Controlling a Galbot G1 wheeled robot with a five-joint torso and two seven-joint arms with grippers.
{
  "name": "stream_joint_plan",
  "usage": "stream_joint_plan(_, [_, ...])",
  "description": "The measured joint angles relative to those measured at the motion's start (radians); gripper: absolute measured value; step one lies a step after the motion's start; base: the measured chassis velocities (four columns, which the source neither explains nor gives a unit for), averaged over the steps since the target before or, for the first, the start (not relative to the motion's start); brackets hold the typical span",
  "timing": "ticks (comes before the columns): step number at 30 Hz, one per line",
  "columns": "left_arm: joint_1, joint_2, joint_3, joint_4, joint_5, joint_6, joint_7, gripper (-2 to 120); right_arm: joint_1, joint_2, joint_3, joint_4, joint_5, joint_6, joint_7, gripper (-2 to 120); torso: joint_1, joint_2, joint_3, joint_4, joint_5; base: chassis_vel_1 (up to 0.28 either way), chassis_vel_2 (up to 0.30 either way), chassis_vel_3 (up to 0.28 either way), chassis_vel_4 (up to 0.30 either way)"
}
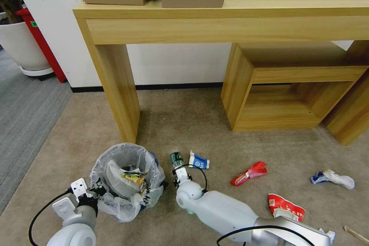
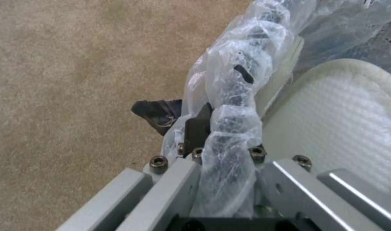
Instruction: Pick up the trash bin and place the garbage on the floor into it.
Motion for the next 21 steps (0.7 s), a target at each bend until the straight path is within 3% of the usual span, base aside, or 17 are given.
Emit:
stream_joint_plan(1, [-0.002,0.002,0.000,0.005,0.000,0.000,0.000,0,-0.011,-0.045,0.027,0.074,-0.008,0.018,-0.004,27,0.000,0.000,0.000,0.0000,0.0000,0.000,0.000,0.000,0.000])
stream_joint_plan(3, [-0.003,0.002,0.000,0.008,0.000,0.000,0.000,0,-0.017,-0.070,0.043,0.110,-0.013,0.026,-0.009,27,0.000,0.000,0.000,-0.0001,0.0000,0.000,0.000,0.000,0.000])
stream_joint_plan(6, [-0.006,0.002,0.004,0.015,0.000,0.000,-0.001,0,-0.052,-0.239,0.129,0.326,-0.036,0.080,-0.050,27,0.000,0.000,0.000,-0.0008,-0.0002,0.000,0.000,0.000,0.000])
stream_joint_plan(7, [-0.006,0.002,0.004,0.015,0.000,0.000,-0.001,0,-0.052,-0.239,0.129,0.326,-0.036,0.080,-0.050,27,0.000,0.000,0.000,-0.0008,-0.0002,0.000,0.000,0.000,0.000])
stream_joint_plan(10, [-0.011,0.002,0.008,0.017,0.002,0.002,-0.001,0,-0.060,-0.367,0.168,0.558,-0.054,0.123,-0.109,27,0.000,0.000,0.000,-0.0005,-0.0001,0.000,0.000,0.000,0.000])
stream_joint_plan(11, [-0.011,0.002,0.008,0.017,0.002,0.002,-0.001,0,-0.060,-0.367,0.168,0.558,-0.054,0.123,-0.109,27,0.000,0.000,0.000,-0.0005,-0.0001,0.000,0.000,0.000,0.000])
stream_joint_plan(15, [-0.010,0.000,0.009,0.009,0.005,0.005,-0.002,0,-0.025,-0.441,0.141,0.720,-0.052,0.138,-0.146,27,0.000,0.000,0.000,-0.0002,-0.0003,0.000,0.000,0.000,0.000])
stream_joint_plan(21, [-0.001,-0.004,0.008,-0.015,0.007,0.009,-0.003,0,0.061,-0.498,-0.017,0.864,-0.013,0.146,-0.164,27,0.000,0.000,0.000,-0.0001,-0.0004,0.000,0.000,0.000,0.000])
